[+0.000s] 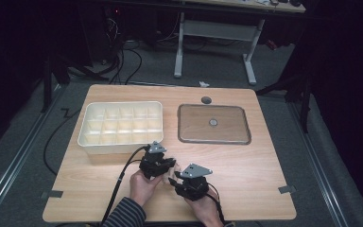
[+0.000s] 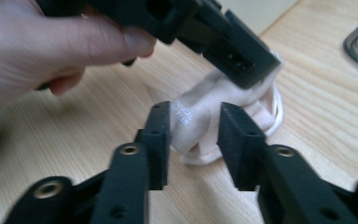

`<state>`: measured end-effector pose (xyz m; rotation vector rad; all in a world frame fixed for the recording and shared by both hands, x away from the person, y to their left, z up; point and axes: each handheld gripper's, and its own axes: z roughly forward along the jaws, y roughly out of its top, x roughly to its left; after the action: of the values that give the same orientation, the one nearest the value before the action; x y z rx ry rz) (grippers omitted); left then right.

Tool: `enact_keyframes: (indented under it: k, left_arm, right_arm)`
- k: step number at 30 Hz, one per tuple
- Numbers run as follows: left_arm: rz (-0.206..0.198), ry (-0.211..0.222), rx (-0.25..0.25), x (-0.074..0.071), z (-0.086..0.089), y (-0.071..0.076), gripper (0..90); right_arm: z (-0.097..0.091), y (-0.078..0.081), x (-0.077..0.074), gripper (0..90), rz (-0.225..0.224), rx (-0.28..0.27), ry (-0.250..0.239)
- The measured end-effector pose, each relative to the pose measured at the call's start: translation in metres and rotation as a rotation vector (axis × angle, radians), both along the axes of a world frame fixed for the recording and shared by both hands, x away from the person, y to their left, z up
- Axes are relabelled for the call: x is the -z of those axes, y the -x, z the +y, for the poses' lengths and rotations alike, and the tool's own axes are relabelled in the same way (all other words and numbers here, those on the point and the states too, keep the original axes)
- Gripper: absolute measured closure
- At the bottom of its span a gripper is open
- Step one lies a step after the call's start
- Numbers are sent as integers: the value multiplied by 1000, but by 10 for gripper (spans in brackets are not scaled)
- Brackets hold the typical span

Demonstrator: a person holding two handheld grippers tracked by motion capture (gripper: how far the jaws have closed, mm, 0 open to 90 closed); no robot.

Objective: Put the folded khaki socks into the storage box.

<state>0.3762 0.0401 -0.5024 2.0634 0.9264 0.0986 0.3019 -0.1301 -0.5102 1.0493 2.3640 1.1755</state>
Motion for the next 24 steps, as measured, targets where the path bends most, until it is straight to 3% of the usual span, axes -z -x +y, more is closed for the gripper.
enact_keyframes:
  k: [6,20,24]
  left_arm:
    - [-1,8,7,2,-4,-1,847]
    - [-43,-12,23,8,-16,-5,826]
    - [-63,-36,40,13,-20,-6,819]
  right_arm:
    - [-3,2,6,872,19,-16,40]
    - [-13,2,10,888,44,-7,55]
    - [-15,1,13,890,54,-4,58]
